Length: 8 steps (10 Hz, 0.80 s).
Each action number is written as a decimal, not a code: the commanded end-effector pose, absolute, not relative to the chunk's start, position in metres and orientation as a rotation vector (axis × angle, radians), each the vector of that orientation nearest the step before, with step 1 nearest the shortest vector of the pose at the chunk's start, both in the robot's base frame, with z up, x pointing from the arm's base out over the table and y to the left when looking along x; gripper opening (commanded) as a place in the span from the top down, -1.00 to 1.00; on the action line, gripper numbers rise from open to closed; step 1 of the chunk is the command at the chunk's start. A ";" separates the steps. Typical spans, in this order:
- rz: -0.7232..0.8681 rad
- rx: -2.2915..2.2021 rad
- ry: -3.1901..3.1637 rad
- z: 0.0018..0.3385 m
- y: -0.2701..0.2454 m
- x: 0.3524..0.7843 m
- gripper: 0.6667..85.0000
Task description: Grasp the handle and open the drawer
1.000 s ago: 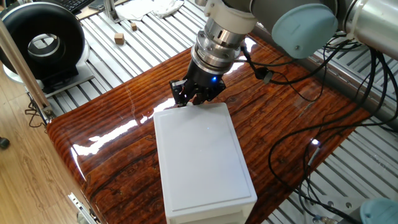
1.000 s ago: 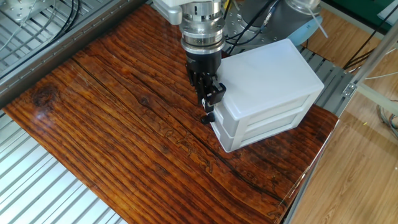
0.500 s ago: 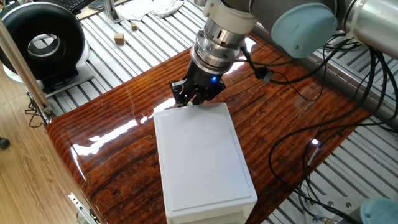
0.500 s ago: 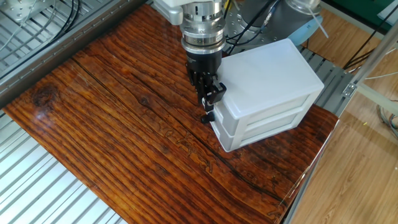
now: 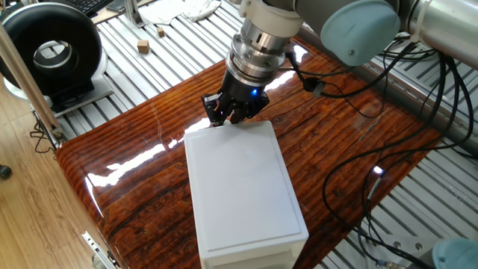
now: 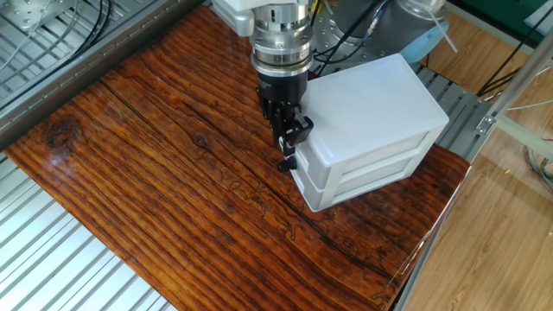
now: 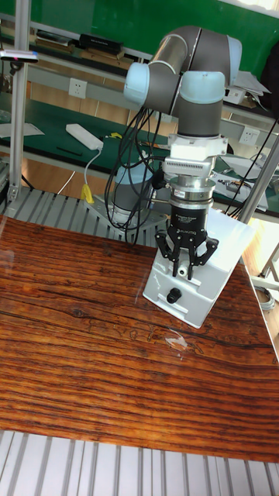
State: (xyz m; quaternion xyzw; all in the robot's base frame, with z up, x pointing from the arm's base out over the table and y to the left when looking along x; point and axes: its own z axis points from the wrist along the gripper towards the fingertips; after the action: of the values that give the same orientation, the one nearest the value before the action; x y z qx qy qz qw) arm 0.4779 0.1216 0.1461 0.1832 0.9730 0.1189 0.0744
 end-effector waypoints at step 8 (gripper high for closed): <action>0.367 0.537 2.924 0.147 0.113 0.480 0.84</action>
State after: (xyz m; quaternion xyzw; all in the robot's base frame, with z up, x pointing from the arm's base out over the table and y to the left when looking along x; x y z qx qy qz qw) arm 0.4789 0.1142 0.1430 0.1786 0.9738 0.1206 0.0733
